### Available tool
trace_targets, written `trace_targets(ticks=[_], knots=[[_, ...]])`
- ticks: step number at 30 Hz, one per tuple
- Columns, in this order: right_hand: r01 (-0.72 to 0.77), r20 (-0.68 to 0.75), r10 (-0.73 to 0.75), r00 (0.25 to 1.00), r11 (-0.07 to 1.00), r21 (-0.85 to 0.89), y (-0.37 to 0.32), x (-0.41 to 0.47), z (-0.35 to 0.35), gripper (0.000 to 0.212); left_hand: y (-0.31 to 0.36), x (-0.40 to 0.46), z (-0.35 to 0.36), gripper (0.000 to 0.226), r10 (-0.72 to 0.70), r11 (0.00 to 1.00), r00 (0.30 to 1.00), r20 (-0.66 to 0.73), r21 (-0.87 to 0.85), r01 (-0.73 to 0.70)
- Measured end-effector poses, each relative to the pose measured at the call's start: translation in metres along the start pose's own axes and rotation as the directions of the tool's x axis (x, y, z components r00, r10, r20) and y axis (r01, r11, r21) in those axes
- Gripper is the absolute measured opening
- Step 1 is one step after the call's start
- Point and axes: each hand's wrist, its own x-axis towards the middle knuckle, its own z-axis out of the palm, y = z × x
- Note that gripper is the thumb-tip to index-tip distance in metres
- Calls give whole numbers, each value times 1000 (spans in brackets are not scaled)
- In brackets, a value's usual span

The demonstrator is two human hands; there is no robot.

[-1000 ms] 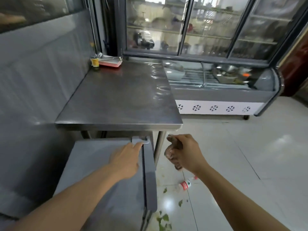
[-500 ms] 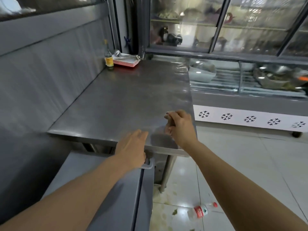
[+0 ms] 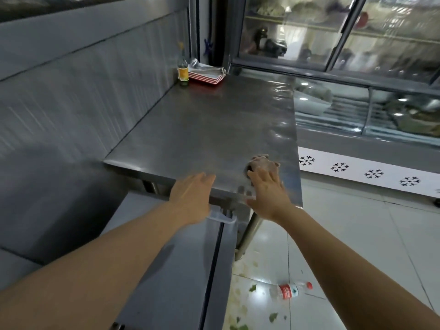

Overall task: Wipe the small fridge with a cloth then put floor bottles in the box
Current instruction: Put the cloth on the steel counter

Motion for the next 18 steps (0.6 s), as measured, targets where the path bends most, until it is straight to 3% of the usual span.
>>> trace_targets(ticks=[3,10,18], knots=[[-5,100,8,995,999,-33,-33,-33,-1,67,-16,-36,-8,60,-12,1000,999,30,-24,13],[-4,123,10,992,999,-49,-128,-128,19,69,-73,-152,-6,58,-20,999,994,107,-43,25],[-72,258,81,963,996,-42,-239,-239,76,66,-138,-286,36,49,35,997,977,211,-74,-19]])
